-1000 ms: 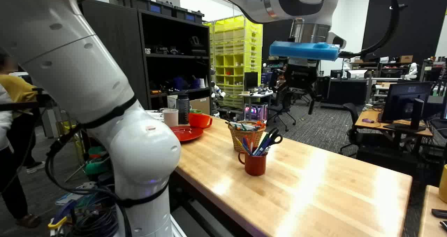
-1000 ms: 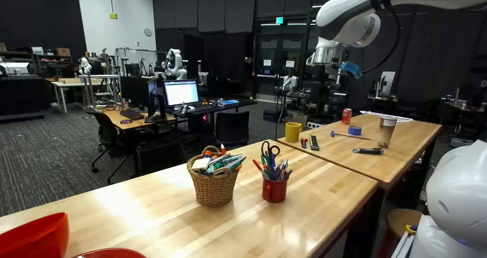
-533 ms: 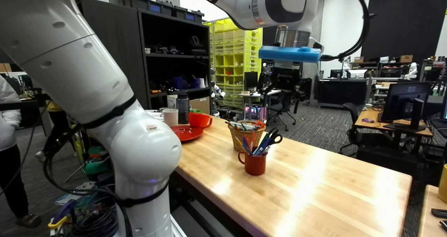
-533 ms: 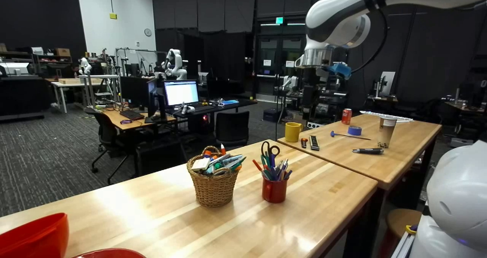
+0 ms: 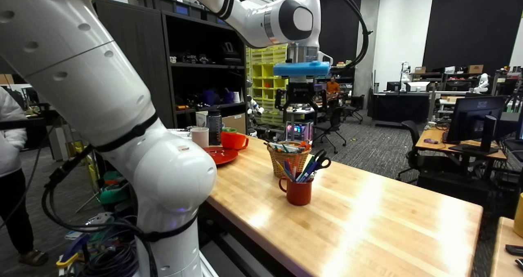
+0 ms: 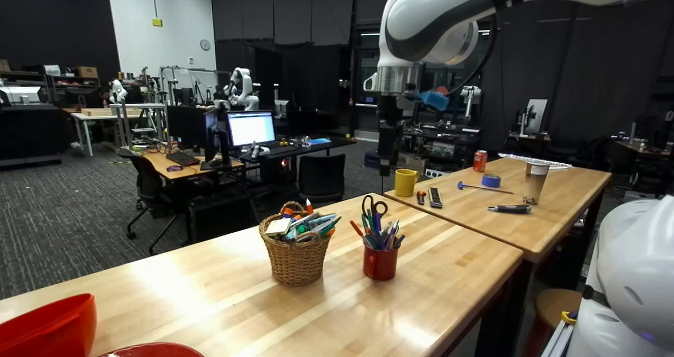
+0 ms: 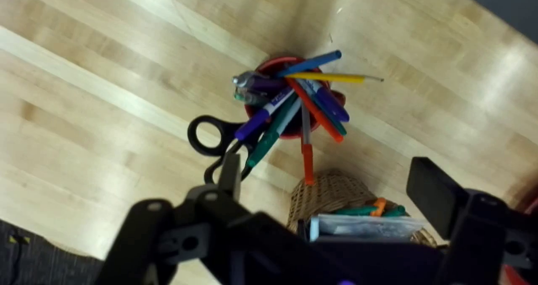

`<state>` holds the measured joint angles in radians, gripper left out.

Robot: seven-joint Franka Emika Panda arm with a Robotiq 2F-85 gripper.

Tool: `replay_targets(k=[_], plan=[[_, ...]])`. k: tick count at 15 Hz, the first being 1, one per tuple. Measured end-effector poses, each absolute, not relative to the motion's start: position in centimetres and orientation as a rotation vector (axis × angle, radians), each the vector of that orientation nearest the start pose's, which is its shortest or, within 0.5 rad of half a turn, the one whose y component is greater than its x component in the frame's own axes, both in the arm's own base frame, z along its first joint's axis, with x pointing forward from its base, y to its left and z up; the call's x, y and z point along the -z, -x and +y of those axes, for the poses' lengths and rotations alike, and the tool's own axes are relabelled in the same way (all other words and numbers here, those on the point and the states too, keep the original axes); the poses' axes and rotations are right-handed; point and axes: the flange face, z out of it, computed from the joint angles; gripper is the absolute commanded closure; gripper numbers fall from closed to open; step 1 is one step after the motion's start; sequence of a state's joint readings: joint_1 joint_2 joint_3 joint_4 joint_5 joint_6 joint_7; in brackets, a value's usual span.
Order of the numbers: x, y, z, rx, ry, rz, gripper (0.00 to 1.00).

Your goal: Remove the blue pen and yellow pencil from the red mug.

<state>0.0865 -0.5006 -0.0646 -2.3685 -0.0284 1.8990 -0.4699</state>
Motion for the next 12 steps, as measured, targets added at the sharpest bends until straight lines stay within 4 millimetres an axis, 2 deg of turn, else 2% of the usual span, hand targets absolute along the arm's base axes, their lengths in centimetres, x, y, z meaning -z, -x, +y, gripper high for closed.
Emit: replay_targets(k=[3, 6, 9, 12], plan=[[-51.0, -41.9, 1.4, 0.179, 3.072, -0.749, 0.00], [-49.9, -43.5, 1.1, 0.246, 3.093, -0.688, 0.00], [-48.4, -44.6, 0.2, 0.237, 3.105, -0.638, 0.00], [-47.4, -44.8, -0.4, 0.190, 3.113, -0.576, 0.00]])
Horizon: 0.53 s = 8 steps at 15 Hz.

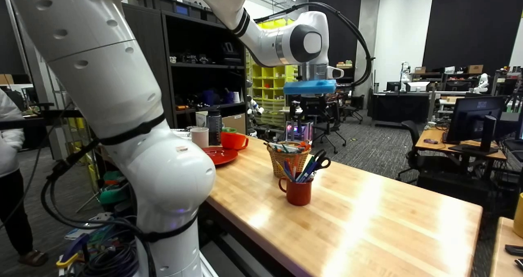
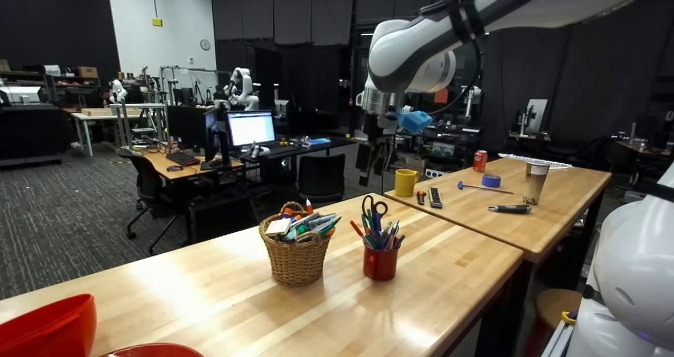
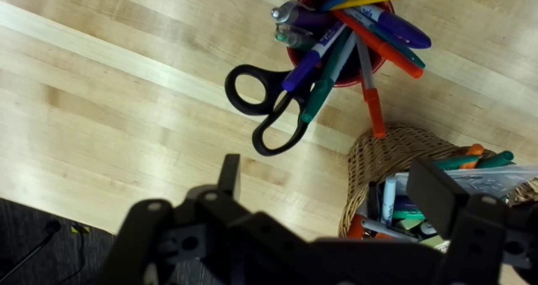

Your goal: Remove the blue pen and yellow pencil from the red mug.

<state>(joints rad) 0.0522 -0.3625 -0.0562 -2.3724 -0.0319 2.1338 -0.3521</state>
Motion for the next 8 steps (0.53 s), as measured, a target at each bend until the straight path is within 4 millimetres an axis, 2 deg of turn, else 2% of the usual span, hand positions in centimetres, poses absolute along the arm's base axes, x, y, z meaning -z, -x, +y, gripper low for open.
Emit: replay_targets(k=[5, 8], plan=[[-47.6, -43.0, -1.4, 0.091, 3.151, -0.390, 0.00], [-46.9, -41.2, -1.8, 0.047, 3.172, -0.341, 0.00]])
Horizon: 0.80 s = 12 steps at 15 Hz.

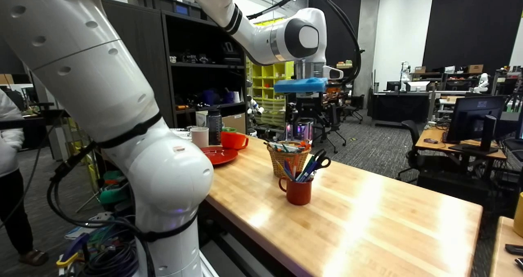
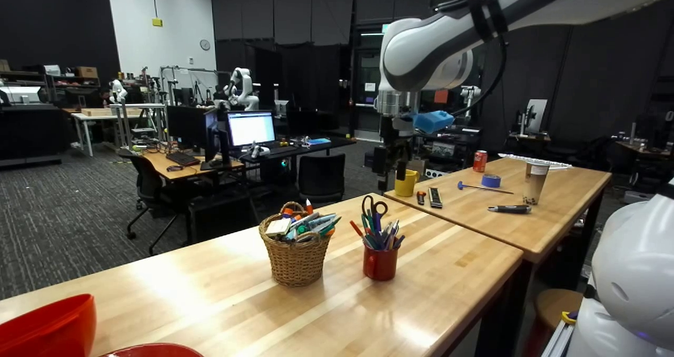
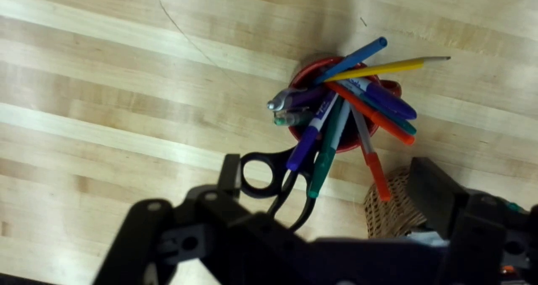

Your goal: Remove the blue pen and yellow pencil from the red mug.

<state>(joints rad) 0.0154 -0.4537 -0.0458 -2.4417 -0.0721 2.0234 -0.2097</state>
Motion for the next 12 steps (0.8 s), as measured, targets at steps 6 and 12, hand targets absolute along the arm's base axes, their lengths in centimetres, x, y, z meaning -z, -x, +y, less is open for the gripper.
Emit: replay_targets(k=[6, 12], plan=[[-44.1, -36.9, -0.7, -0.045, 3.170, -0.379, 0.00], [-44.4, -35.4, -0.6, -0.028, 3.172, -0.385, 0.00]])
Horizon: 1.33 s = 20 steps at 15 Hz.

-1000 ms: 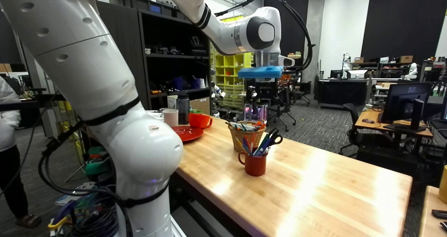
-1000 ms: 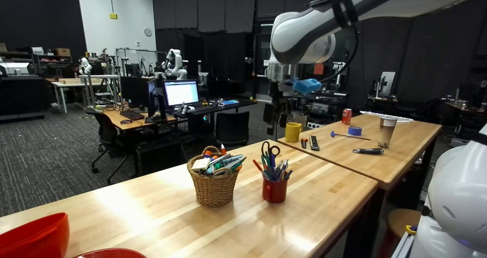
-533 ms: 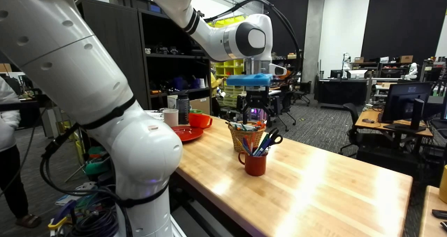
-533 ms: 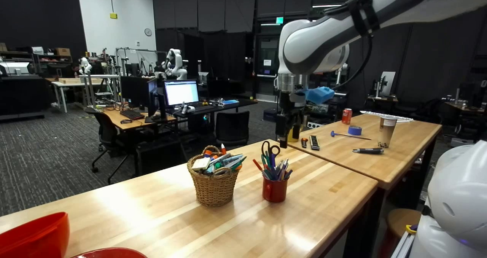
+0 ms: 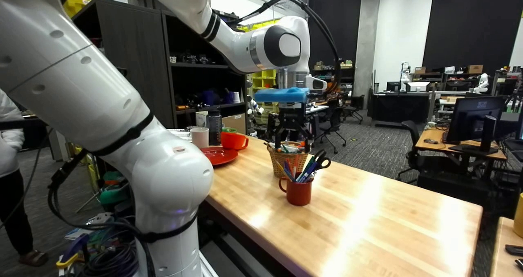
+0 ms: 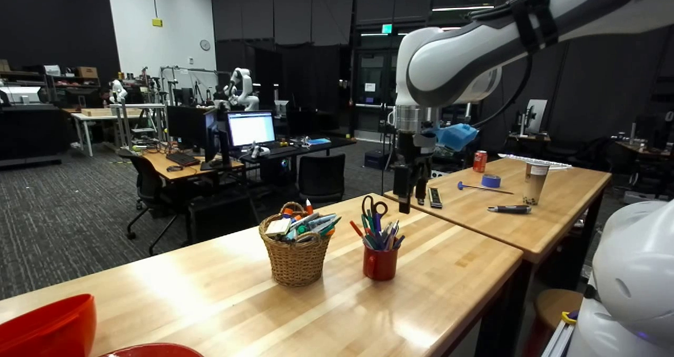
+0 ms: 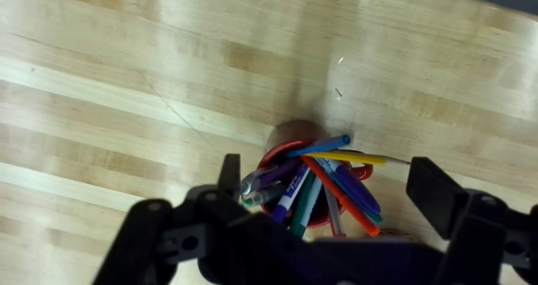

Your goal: Remove the blue pen and yellow pencil from the red mug.

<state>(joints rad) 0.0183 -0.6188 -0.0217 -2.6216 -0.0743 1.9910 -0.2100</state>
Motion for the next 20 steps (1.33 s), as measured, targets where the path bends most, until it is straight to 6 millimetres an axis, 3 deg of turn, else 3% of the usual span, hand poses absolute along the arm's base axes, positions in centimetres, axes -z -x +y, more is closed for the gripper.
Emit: replay_targets(k=[8, 16, 20], plan=[[-44.3, -34.7, 4.1, -0.048, 3.167, -0.575, 0.00], [-41.2, -33.7, 7.0, -0.034, 3.178, -0.725, 0.00], [-39.7, -33.9, 7.2, -0.011, 3.187, -0.772, 0.00]])
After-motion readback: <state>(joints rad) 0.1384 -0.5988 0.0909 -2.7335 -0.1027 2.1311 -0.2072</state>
